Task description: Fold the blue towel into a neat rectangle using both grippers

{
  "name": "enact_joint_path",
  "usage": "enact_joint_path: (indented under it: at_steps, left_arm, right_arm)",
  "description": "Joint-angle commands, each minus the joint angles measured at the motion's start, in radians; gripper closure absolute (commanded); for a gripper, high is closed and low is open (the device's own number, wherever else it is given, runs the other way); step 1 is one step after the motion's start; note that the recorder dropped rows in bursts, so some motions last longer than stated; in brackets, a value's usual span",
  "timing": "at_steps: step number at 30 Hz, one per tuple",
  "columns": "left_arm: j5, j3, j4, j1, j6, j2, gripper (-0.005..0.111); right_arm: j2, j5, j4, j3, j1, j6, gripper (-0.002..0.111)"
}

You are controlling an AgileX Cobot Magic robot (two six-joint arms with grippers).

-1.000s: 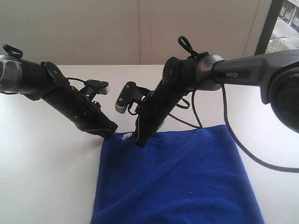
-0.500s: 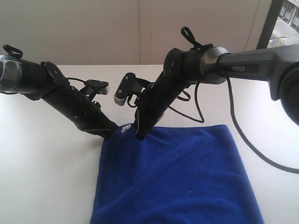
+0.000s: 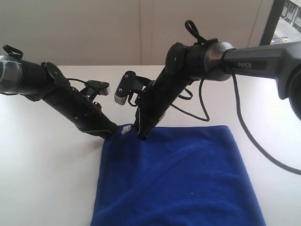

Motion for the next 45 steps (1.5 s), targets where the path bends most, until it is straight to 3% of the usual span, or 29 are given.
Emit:
enact_joint_path:
  at_steps: [1, 17, 23, 36, 40, 42, 45]
  left_arm:
    - [-0.009, 0.005, 0.0, 0.001, 0.003, 0.002, 0.107]
    - [-0.024, 0.005, 0.009, 0.003, 0.003, 0.0, 0.107]
    - [-0.017, 0.005, 0.007, 0.047, -0.002, -0.053, 0.107]
    - [0.004, 0.005, 0.011, 0.052, 0.0, -0.055, 0.107]
    - [0.013, 0.005, 0.034, 0.052, 0.0, -0.055, 0.107]
    - [0.015, 0.005, 0.037, 0.052, 0.0, -0.055, 0.107]
    - [0.017, 0.005, 0.037, 0.052, 0.0, -0.055, 0.107]
  right_arm:
    - [-0.012, 0.016, 0.013, -0.008, -0.005, -0.021, 0.108]
    - [-0.01, -0.049, 0.038, -0.008, 0.042, -0.07, 0.108]
    - [0.008, -0.058, 0.036, -0.008, 0.042, -0.068, 0.108]
    - [0.071, -0.133, 0.025, -0.008, 0.042, -0.041, 0.108]
    - [0.067, -0.149, -0.015, -0.01, 0.042, -0.003, 0.095]
    - [0.06, -0.151, -0.021, -0.01, 0.042, -0.001, 0.077]
    - [0.044, -0.154, -0.021, -0.01, 0.042, -0.001, 0.062]
